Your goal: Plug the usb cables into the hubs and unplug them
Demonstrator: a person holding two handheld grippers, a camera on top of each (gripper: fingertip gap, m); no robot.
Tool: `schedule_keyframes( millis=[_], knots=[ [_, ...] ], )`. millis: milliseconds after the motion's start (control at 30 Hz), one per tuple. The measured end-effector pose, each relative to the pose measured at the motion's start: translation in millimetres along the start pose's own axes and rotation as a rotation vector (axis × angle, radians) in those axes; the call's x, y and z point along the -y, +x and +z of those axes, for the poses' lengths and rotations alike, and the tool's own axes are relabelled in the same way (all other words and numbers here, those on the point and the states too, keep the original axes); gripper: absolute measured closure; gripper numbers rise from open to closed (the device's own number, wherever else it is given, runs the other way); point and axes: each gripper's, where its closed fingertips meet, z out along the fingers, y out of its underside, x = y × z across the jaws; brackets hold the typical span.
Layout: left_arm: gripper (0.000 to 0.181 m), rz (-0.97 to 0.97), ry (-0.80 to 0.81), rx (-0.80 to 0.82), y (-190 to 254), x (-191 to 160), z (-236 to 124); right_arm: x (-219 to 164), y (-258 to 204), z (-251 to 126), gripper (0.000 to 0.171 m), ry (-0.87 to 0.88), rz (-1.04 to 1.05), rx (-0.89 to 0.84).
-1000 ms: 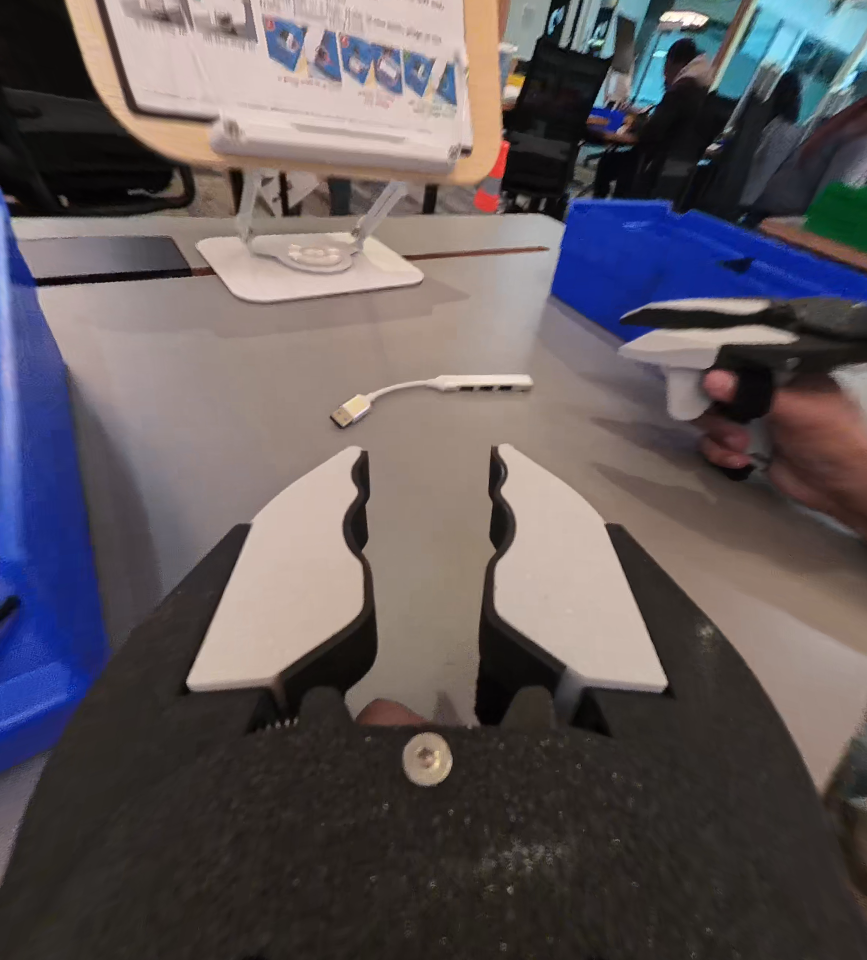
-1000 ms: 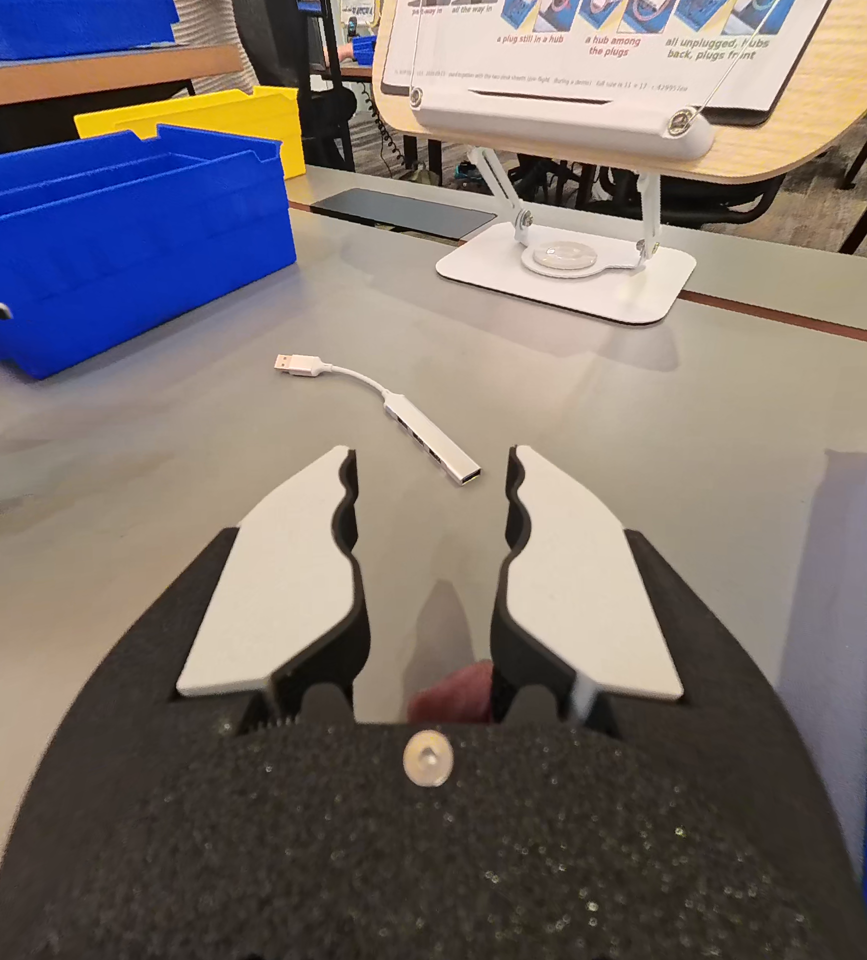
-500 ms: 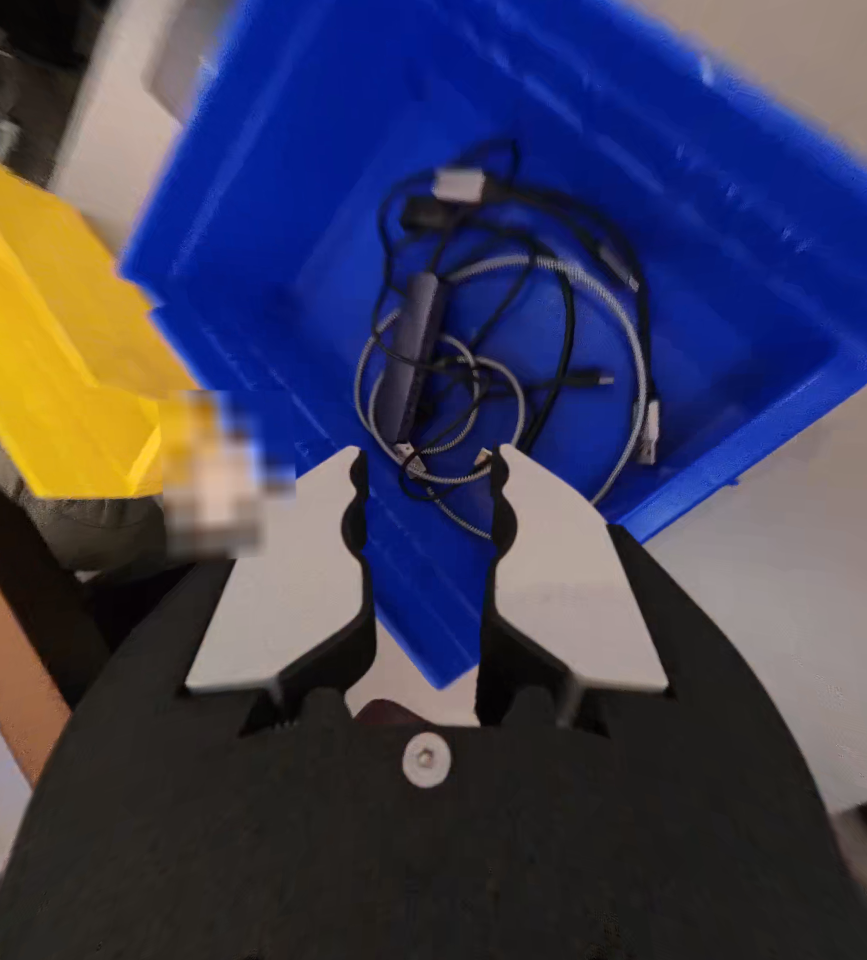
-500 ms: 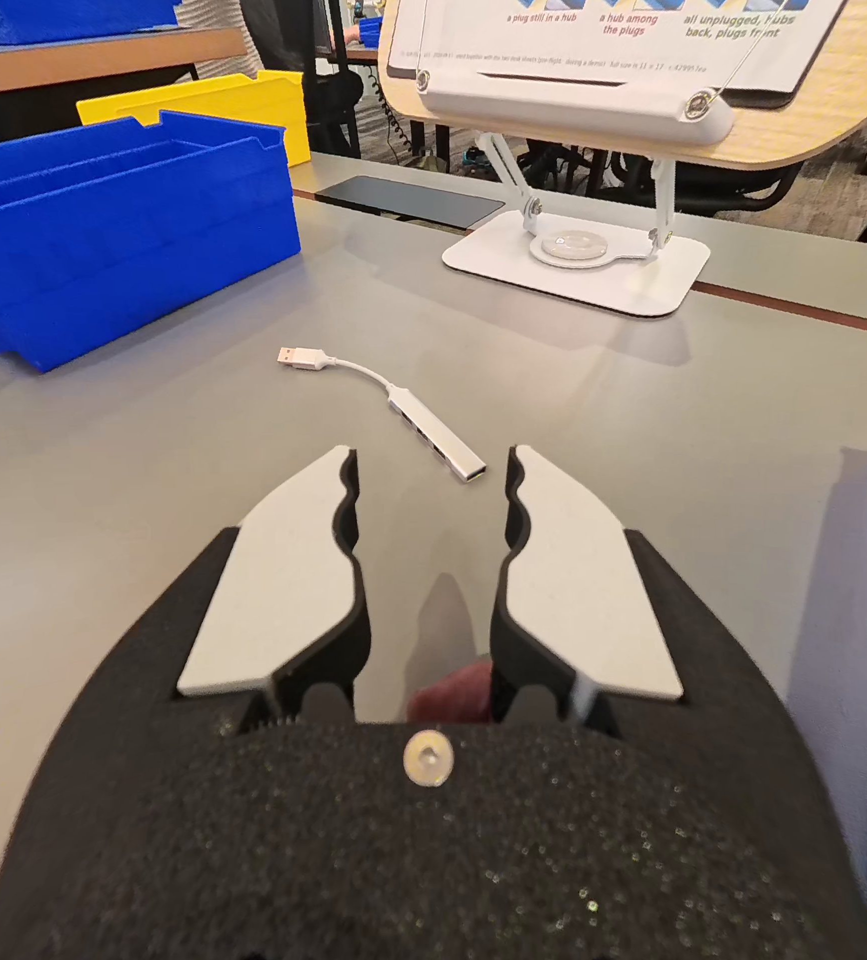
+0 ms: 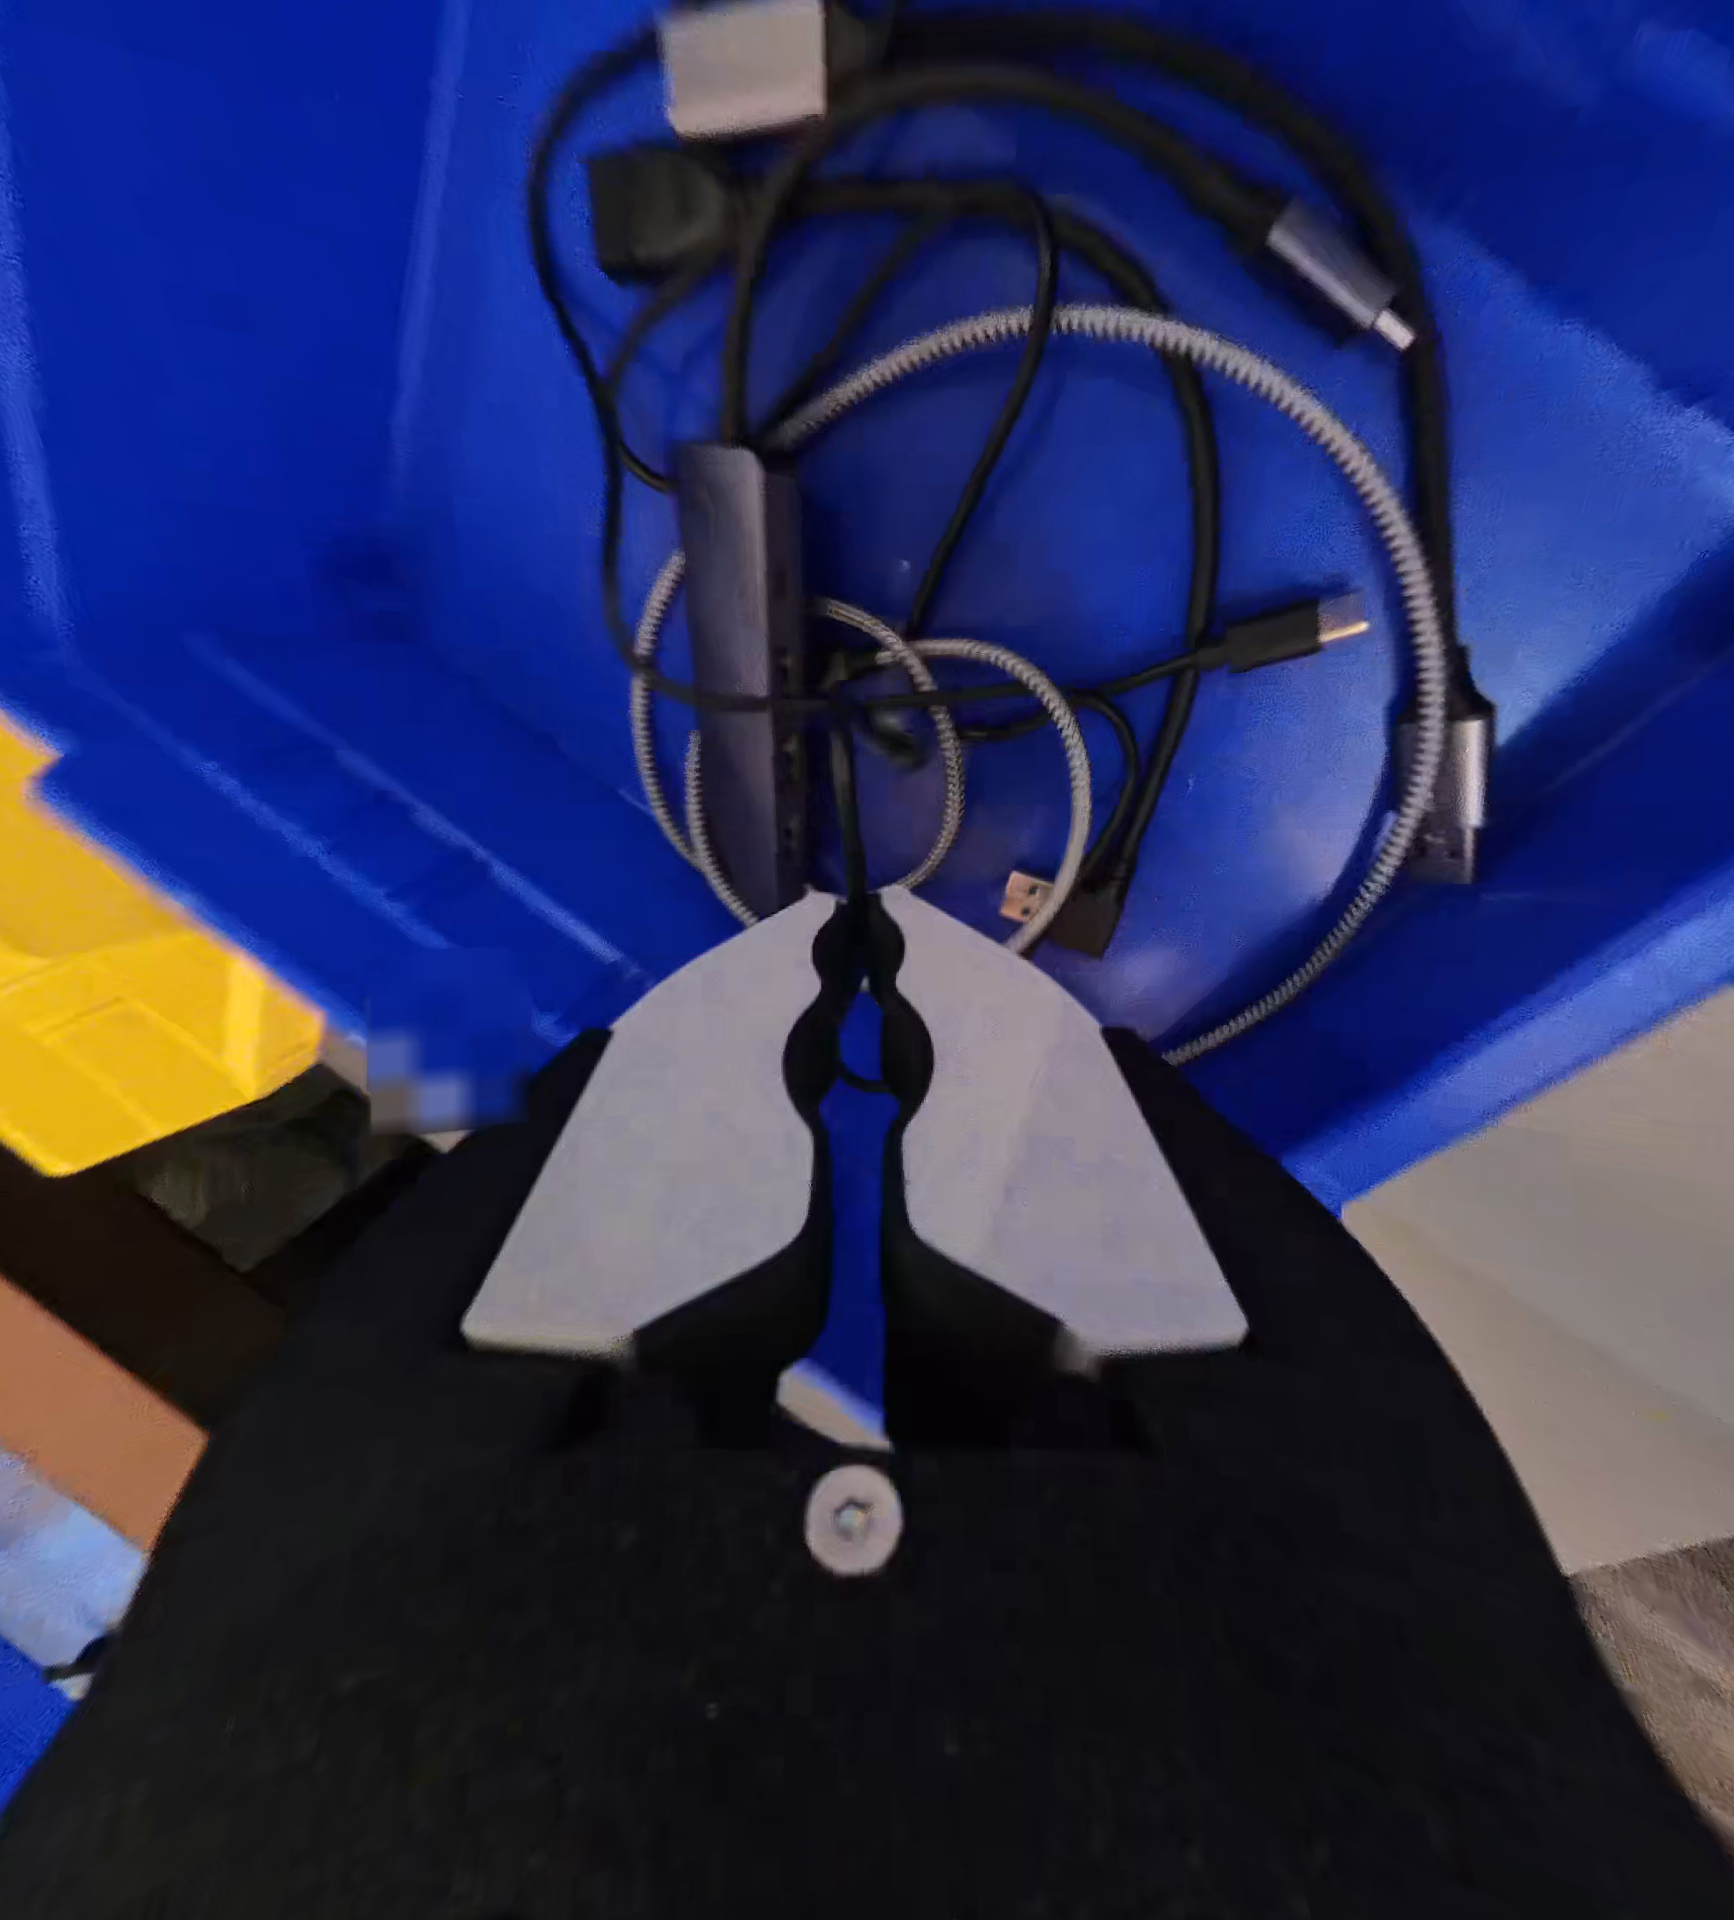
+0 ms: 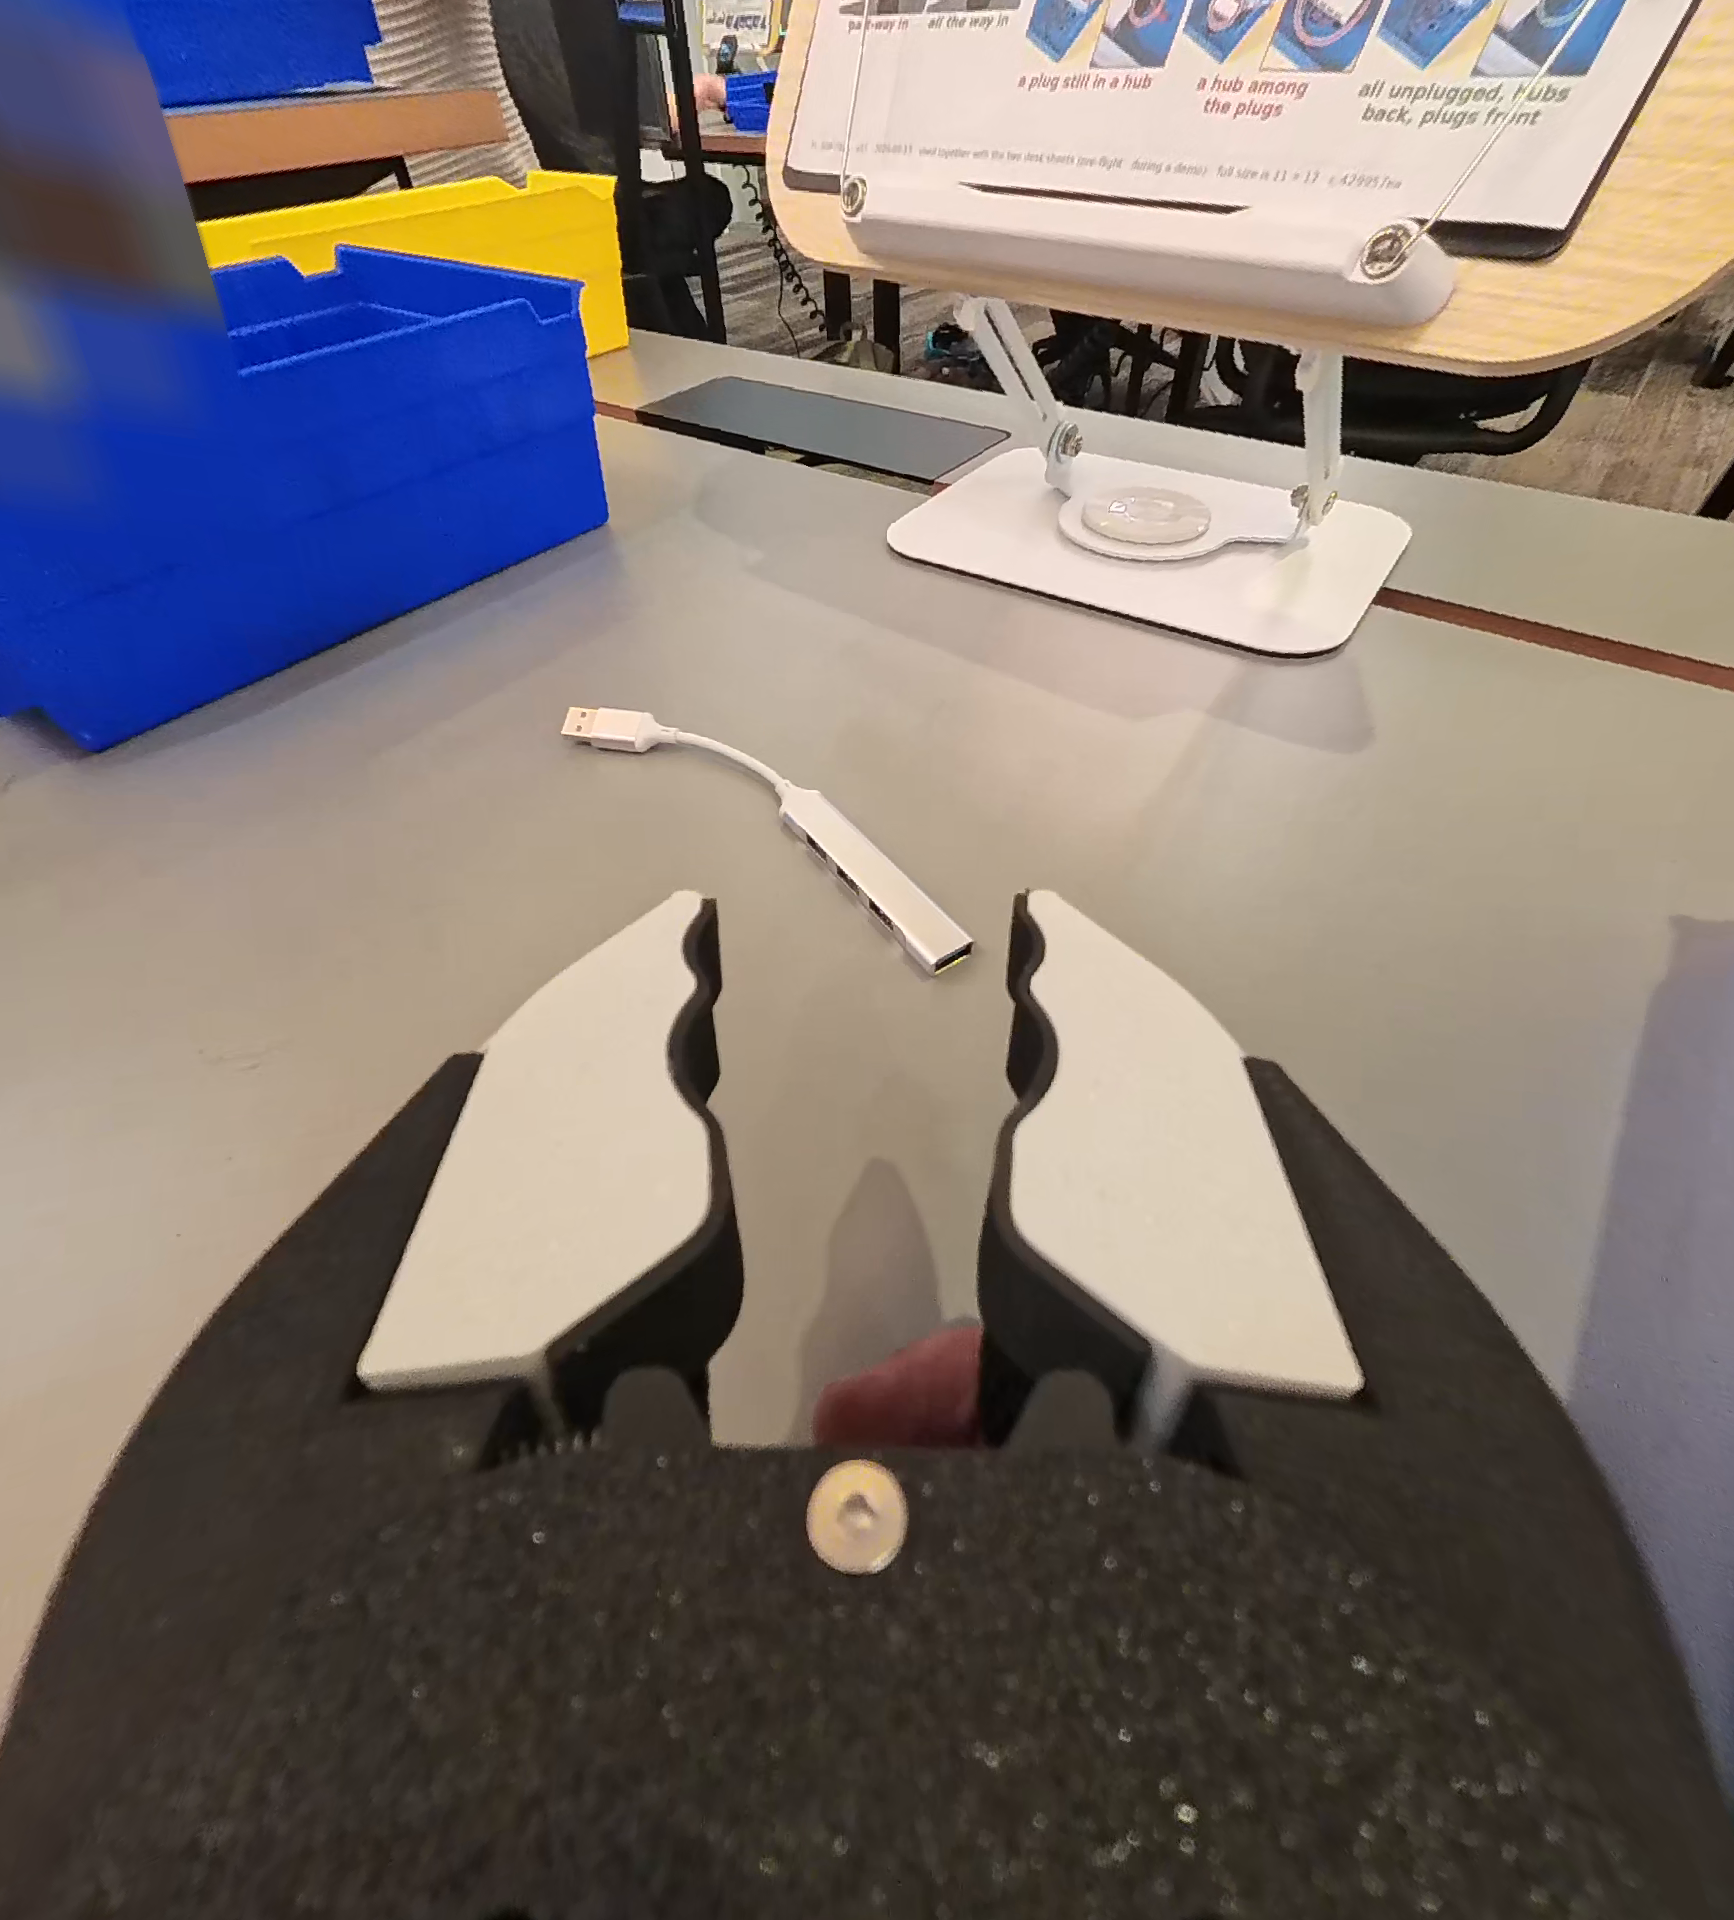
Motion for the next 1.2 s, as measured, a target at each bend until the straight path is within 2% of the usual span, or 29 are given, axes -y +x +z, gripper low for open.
schedule_keyframes(
  millis=[133, 267, 367, 533, 633, 733, 800, 867, 933, 1033, 1167, 1200],
  knots=[
    [0.179, 0.018, 0.149, 0.098, -17, 7, -72, 0, 0, 0, 0.118, -0.003, 0.005, 0.003],
    [0.179, 0.054, 0.327, 0.273, -33, 18, -171, 0, 1, 0, 0.118, -0.003, 0.007, 0.002],
    [0.179, 0.102, 0.414, 0.395, -30, 26, -239, 0, 1, 0, 0.119, -0.002, 0.003, -0.001],
    [0.179, 0.233, 0.482, 0.611, -11, 38, -333, 1, 1, -1, 0.12, 0.012, 0.002, -0.01],
    [0.179, 0.288, 0.606, 0.607, 18, 52, -389, 2, 2, -2, 0.12, 0.02, 0.004, -0.015],
    [0.179, 0.347, 0.719, 0.558, 50, 67, -426, 2, 2, -2, 0.121, 0.021, 0.008, -0.015],
    [0.179, 0.389, 0.814, 0.465, 78, 77, -439, 2, 2, -2, 0.12, 0.02, 0.01, -0.012],
    [0.179, 0.43, 0.939, 0.305, 117, 87, -448, 2, 3, -2, 0.12, 0.02, 0.012, -0.011],
    [0.179, 0.463, 1.004, 0.177, 148, 97, -437, 3, 3, -2, 0.12, 0.022, 0.014, -0.01],
    [0.179, 0.471, 0.92, 0.26, 156, 118, -383, 3, 2, -2, 0.12, 0.023, 0.014, -0.008],
    [0.179, 0.454, 0.879, 0.232, 180, 163, -298, 3, 2, -2, 0.12, 0.025, 0.011, -0.01],
    [0.179, 0.454, 0.855, 0.28, 181, 175, -277, 3, 2, -2, 0.12, 0.024, 0.011, -0.01]
  ],
)
